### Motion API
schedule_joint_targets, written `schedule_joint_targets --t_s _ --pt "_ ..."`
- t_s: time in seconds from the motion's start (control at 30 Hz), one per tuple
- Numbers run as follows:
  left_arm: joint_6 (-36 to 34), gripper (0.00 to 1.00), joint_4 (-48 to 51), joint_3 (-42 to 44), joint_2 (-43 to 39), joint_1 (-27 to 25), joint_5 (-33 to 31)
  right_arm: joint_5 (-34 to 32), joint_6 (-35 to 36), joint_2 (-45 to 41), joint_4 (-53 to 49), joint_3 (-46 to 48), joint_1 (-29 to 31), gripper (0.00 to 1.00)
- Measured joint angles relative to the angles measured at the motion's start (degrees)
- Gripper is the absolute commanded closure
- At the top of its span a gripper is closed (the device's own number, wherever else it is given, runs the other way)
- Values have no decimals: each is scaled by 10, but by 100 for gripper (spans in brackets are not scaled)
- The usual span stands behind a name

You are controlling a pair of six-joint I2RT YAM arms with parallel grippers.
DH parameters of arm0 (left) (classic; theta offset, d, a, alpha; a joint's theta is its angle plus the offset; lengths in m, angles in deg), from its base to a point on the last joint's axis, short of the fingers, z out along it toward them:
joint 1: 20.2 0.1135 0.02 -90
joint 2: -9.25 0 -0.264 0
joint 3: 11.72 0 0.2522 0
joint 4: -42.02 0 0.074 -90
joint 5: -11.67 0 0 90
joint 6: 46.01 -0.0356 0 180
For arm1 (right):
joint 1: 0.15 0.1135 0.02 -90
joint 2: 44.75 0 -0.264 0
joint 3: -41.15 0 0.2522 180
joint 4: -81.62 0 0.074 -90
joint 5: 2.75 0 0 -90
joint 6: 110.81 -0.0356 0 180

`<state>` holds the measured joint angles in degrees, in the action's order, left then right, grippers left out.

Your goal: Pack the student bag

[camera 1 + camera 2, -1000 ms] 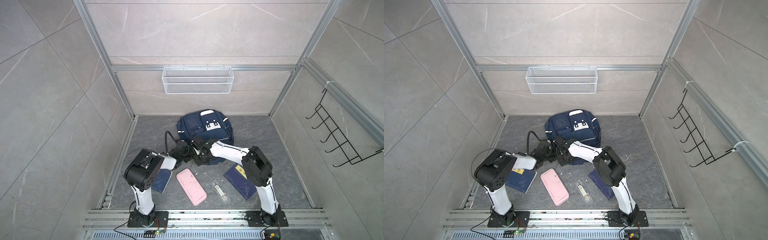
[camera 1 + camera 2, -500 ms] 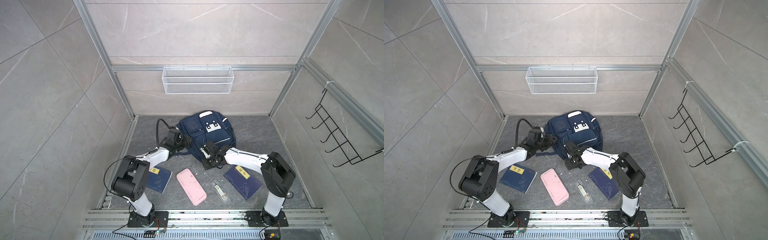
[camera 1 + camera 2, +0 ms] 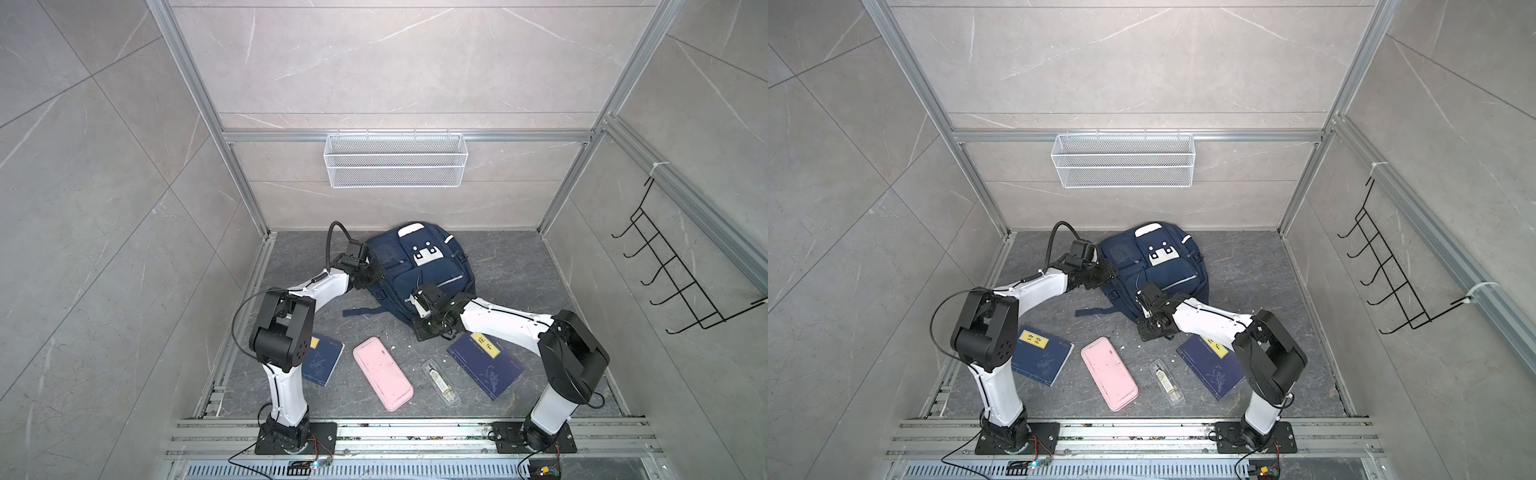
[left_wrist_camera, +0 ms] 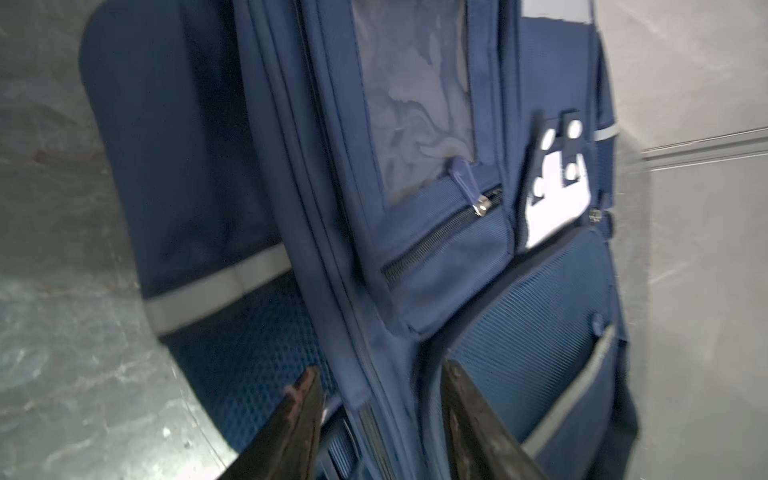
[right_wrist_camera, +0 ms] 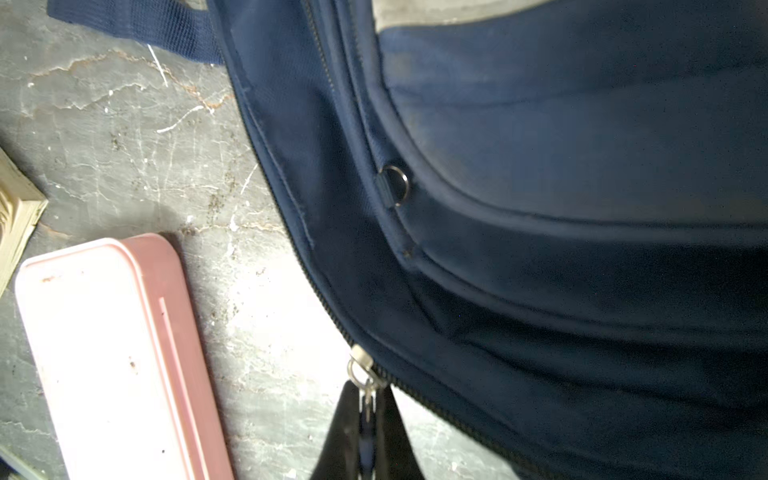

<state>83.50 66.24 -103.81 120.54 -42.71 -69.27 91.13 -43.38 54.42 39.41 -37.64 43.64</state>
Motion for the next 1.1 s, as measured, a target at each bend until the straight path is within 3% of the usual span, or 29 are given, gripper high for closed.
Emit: schedule_joint_targets --t_s 0.17,0.23,0.33,0.4,0.67,0.83,1.1 --pt "-21 51 28 -42 46 0 -8 0 -2 -3 0 3 0 100" --pt "-24 56 30 -50 61 0 -7 0 -2 -3 0 3 -1 100" --pt "-23 77 24 -51 70 1 0 0 -2 -3 0 3 -4 100" --pt "-19 99 5 -42 69 6 8 0 -2 -3 0 3 -9 100" --pt "36 100 -125 131 -20 54 50 8 -1 -2 -14 -20 -13 100" --pt "105 100 -223 250 -81 92 61 26 3 15 -18 -47 -13 100" --pt "248 100 -404 325 -74 89 75 33 1 57 -35 -76 9 100"
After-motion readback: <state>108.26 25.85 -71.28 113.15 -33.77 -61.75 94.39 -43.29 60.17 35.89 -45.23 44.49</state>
